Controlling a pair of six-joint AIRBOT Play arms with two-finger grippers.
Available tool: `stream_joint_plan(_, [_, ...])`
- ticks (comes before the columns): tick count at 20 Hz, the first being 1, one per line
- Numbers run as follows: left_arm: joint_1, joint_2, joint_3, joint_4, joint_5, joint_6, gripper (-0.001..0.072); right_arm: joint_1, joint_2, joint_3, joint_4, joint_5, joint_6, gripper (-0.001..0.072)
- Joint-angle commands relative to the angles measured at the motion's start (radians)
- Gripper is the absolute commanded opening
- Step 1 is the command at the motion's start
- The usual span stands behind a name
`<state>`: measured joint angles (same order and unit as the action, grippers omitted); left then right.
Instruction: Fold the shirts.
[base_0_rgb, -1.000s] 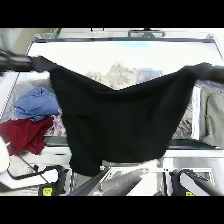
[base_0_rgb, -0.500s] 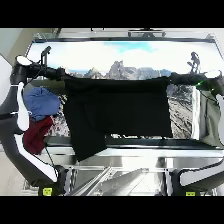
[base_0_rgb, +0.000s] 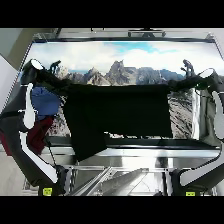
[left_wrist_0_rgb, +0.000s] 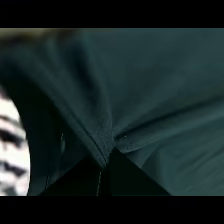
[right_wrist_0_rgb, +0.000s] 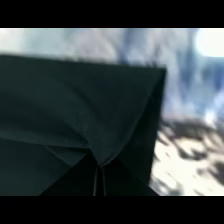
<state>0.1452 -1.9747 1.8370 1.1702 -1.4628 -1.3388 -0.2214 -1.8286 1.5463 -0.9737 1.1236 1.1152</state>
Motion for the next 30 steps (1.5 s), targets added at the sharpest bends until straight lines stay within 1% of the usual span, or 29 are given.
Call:
stream_joint_plan(1, [-0.031,0.010,-0.084,0.130,-0.003,-0.077,0.0012,0.001,-0.018,0.002,-0.123,0.039,0.055,0.0025])
stream_joint_plan(5, [-0.061,0.009,-0.100,0.147,0.062,-0.095,0.0013,0.010,-0.046,0.002,-0.131,-0.001,0.093,0.0025])
stream_joint_plan(8, [-0.069,0.009,-0.099,0.139,0.077,-0.094,0.0014,0.015,-0.056,0.002,-0.130,-0.001,0.105,0.0026])
stream_joint_plan(9, [-0.076,0.010,-0.099,0.138,0.076,-0.095,0.0027,0.018,-0.055,0.003,-0.120,0.003,0.105,0.0027])
stream_joint_plan(10, [-0.079,0.009,-0.089,0.138,0.060,-0.094,0.0164,0.018,-0.050,0.003,-0.099,0.016,0.107,0.0119])
stream_joint_plan(11, [-0.080,0.010,-0.061,0.138,0.019,-0.094,0.0327,0.017,-0.037,0.006,-0.084,0.045,0.137,0.0339])
stream_joint_plan(12, [-0.080,0.009,-0.018,0.138,-0.035,-0.092,0.0344,0.015,-0.016,0.021,-0.092,0.090,0.155,0.0393])
stream_joint_plan(13, [-0.080,0.010,0.043,0.138,-0.100,-0.091,0.0344,0.008,0.011,0.049,-0.109,0.148,0.167,0.0393])
stream_joint_plan(14, [-0.075,0.011,0.098,0.140,-0.158,-0.090,0.0344,0.000,0.045,0.068,-0.154,0.192,0.199,0.0394])
stream_joint_plan(15, [-0.064,0.026,0.134,0.138,-0.207,-0.091,0.0344,-0.014,0.088,0.068,-0.201,0.226,0.208,0.0393])
stream_joint_plan(16, [-0.050,0.063,0.119,0.133,-0.207,-0.095,0.0343,-0.036,0.127,0.053,-0.241,0.257,0.211,0.0394])
stream_joint_plan(18, [-0.018,0.182,-0.018,0.111,-0.191,-0.082,0.0344,-0.098,0.204,-0.047,-0.242,0.291,0.188,0.0393])
stream_joint_plan(21, [0.034,0.420,-0.389,0.109,-0.135,-0.051,0.0344,-0.227,0.316,-0.257,-0.249,0.359,0.124,0.0393])
stream_joint_plan(23, [0.065,0.593,-0.668,0.109,-0.053,-0.039,0.0344,-0.327,0.384,-0.392,-0.229,0.329,0.126,0.0393])
stream_joint_plan(25, [0.089,0.739,-0.914,0.108,-0.003,-0.040,0.0344,-0.399,0.417,-0.501,-0.158,0.291,0.096,0.0393])
stream_joint_plan(27, [0.106,0.834,-1.098,0.042,0.008,-0.038,0.0345,-0.425,0.419,-0.583,-0.074,0.285,0.032,0.0393])
stream_joint_plan(29, [0.123,0.901,-1.239,-0.058,0.040,-0.004,0.0344,-0.413,0.419,-0.658,-0.060,0.245,0.014,0.0393])
stream_joint_plan(30, [0.127,0.928,-1.294,-0.074,0.065,-0.002,0.0344,-0.400,0.419,-0.691,-0.061,0.220,0.005,0.0393])
